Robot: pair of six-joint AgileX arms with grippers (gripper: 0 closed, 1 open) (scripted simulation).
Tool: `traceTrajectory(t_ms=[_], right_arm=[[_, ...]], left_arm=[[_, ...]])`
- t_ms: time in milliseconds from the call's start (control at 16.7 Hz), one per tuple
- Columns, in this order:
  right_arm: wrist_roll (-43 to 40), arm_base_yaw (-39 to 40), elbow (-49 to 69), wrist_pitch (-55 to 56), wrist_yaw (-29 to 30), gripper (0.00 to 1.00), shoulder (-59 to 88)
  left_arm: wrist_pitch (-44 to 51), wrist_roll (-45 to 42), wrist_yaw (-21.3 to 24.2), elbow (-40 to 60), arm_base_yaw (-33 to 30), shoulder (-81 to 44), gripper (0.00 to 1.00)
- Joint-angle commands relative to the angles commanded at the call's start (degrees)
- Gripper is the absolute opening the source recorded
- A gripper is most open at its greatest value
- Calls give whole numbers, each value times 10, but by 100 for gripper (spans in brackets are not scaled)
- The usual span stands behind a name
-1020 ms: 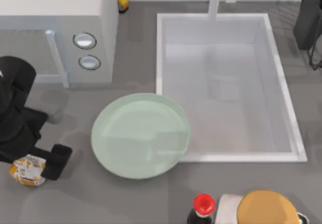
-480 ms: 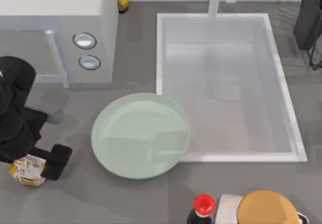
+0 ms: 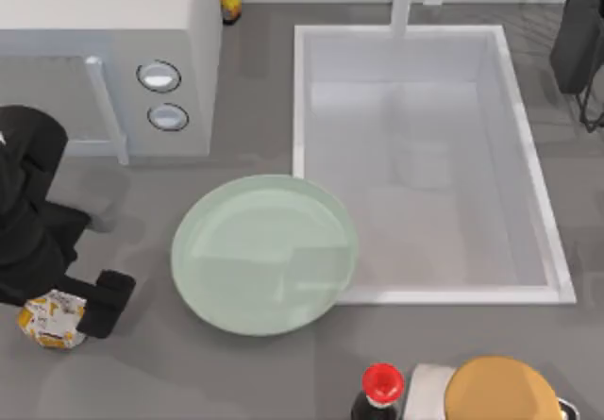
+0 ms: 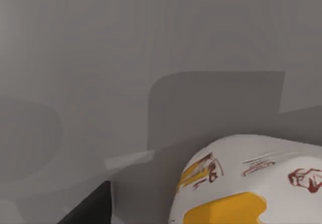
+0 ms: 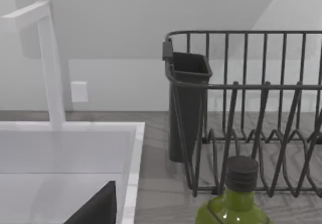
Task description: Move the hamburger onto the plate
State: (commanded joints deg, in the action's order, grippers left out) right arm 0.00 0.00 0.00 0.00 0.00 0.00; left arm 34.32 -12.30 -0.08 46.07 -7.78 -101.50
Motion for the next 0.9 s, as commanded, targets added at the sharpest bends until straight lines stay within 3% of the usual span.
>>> traceTrajectory(t_ms=[360, 660, 900], right_arm=[[0, 0, 0, 0, 0, 100, 0], [0, 0, 0, 0, 0, 100, 0], [0, 0, 0, 0, 0, 100, 0]], left_arm=[[0, 0, 0, 0, 0, 0, 0], [74, 1, 7, 54, 0, 59, 0], [199, 2, 6, 109, -1, 90, 0]])
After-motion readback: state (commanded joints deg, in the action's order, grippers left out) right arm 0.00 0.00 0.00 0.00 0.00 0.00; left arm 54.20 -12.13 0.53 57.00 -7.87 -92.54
